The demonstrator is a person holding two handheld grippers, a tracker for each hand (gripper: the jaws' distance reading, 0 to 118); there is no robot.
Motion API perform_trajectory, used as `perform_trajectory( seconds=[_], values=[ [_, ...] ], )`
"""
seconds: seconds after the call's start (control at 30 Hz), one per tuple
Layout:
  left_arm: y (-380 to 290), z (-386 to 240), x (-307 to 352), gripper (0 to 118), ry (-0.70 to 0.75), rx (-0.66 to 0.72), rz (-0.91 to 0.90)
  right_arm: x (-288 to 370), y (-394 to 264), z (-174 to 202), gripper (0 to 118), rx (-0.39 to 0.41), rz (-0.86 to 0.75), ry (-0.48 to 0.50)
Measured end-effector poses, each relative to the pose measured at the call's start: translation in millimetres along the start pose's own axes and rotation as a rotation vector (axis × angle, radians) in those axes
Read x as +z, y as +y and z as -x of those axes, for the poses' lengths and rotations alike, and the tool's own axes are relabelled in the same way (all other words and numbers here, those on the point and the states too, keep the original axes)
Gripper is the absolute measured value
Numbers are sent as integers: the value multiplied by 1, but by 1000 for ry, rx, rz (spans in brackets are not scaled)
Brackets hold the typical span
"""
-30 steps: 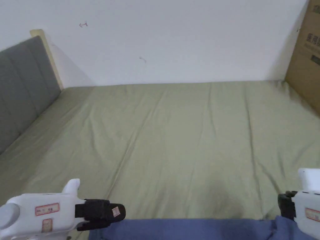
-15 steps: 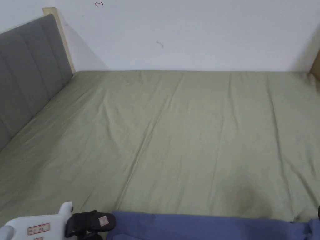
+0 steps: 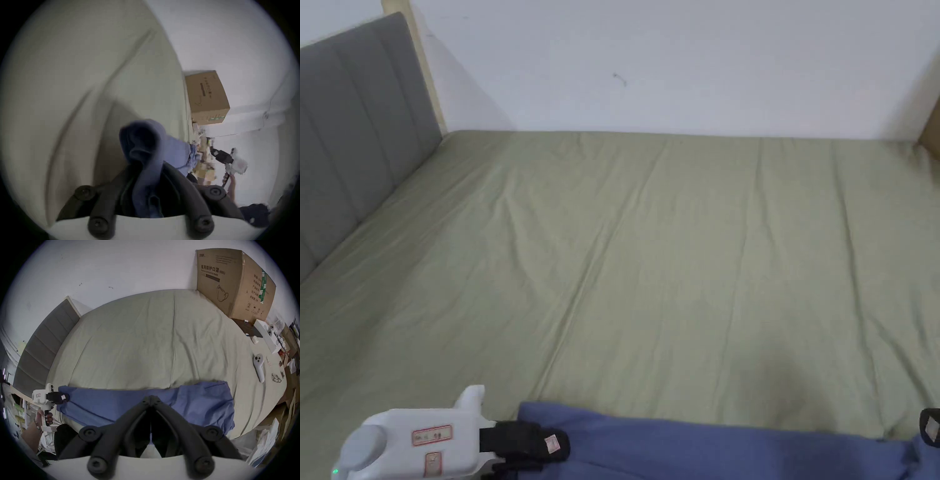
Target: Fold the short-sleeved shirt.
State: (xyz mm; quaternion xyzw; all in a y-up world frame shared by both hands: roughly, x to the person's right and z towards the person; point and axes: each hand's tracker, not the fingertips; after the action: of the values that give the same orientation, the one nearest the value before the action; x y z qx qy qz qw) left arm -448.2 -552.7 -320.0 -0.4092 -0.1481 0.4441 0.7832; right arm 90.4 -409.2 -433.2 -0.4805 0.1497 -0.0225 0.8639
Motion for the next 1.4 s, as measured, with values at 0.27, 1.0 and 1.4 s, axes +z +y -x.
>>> perform_trajectory(
  seconds=[0.27, 1.0, 1.4],
  values=[
    [-7, -95, 54, 8, 614, -355, -212, -2, -8, -2, 0, 17, -3, 60],
    [-67, -216, -160, 116, 228, -366, 201, 33, -32, -82, 0, -93, -64, 38],
    [-55, -196, -123, 0, 358, -378, 138, 27, -28, -83, 0, -91, -68, 65]
  ],
)
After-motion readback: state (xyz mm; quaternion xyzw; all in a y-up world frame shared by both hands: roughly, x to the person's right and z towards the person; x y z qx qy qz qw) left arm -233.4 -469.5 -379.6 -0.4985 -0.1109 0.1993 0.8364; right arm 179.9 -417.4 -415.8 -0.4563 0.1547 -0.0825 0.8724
